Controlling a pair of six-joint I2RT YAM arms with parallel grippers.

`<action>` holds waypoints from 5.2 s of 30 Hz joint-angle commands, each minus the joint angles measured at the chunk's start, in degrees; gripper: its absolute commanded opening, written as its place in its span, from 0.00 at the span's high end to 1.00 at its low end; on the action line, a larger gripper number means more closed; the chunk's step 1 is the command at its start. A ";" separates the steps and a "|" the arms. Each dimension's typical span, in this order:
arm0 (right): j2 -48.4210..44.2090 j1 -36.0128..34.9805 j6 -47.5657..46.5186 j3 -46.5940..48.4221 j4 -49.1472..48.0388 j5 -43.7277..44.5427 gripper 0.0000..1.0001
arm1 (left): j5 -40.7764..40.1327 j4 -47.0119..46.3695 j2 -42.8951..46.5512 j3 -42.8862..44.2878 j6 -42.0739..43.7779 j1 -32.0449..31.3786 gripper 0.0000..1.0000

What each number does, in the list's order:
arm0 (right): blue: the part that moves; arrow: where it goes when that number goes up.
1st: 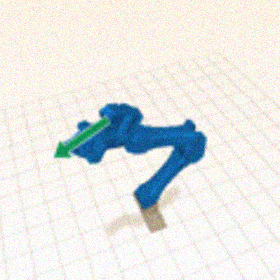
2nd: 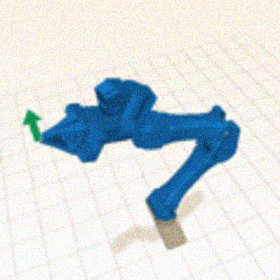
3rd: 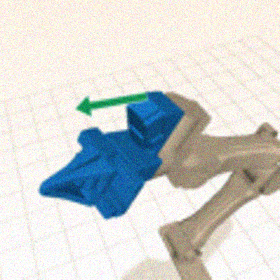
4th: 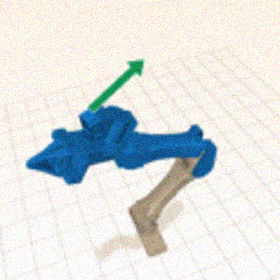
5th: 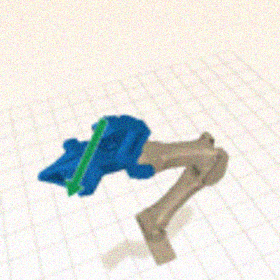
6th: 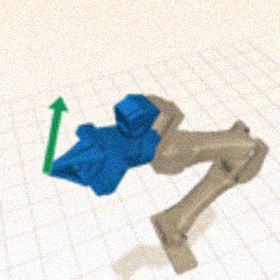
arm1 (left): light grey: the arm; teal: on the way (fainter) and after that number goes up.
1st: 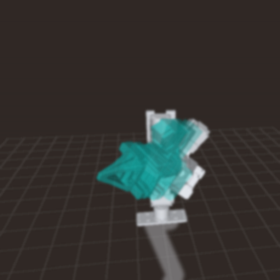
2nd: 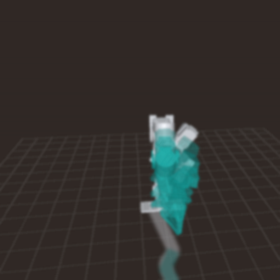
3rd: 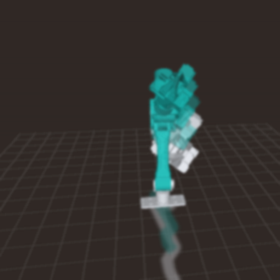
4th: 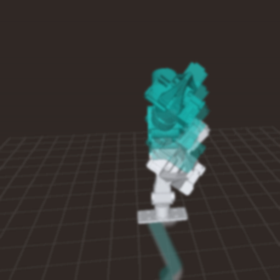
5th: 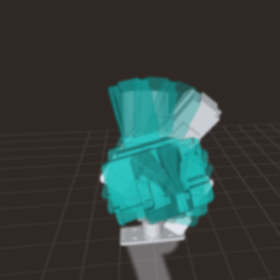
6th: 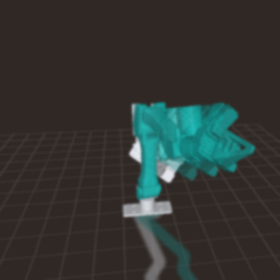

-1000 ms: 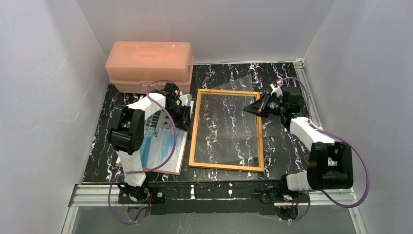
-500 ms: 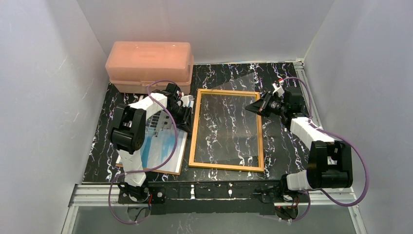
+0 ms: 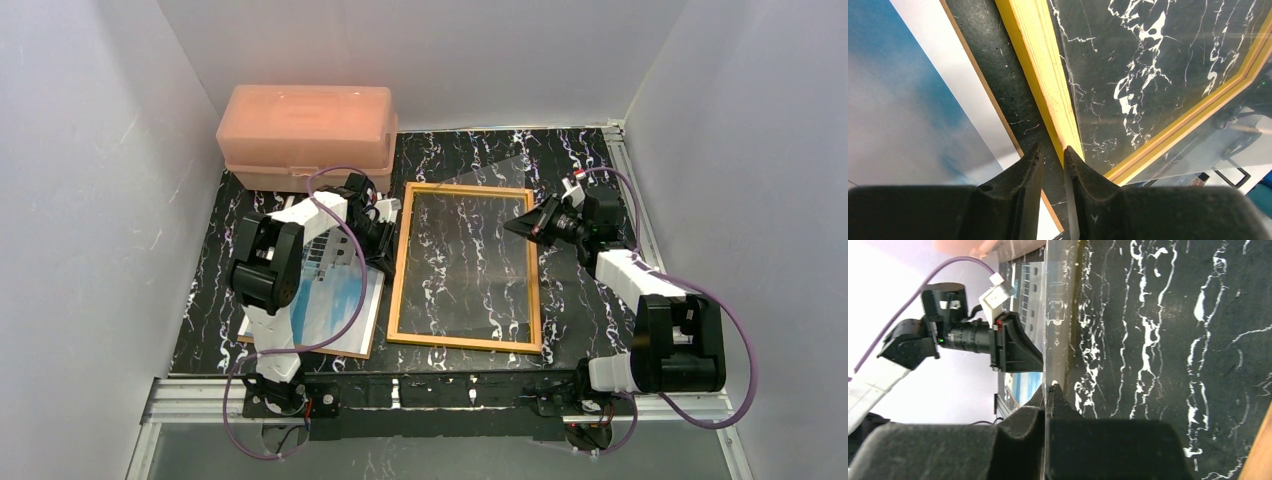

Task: Put the photo into the frame
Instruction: Place the photo frame item in the photo frame.

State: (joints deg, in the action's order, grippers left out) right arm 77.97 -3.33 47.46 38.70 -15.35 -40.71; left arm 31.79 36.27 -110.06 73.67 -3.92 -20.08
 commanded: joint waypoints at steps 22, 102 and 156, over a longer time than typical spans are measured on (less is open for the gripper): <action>-12.23 0.34 13.12 1.65 -7.44 0.86 0.99 | 0.13 1.07 0.33 -0.67 0.51 -0.42 0.90; -9.65 -0.02 11.51 -4.76 -4.95 4.45 0.99 | 1.65 0.13 2.09 -1.93 -0.14 -0.37 0.99; -10.12 -1.14 19.46 -4.83 -12.31 3.00 0.99 | 2.24 0.82 1.77 -1.12 -0.12 -0.10 1.00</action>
State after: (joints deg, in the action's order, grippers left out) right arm 69.43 -4.25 67.09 34.72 -25.54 -37.67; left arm 32.60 35.22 -111.11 71.72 -4.14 -20.21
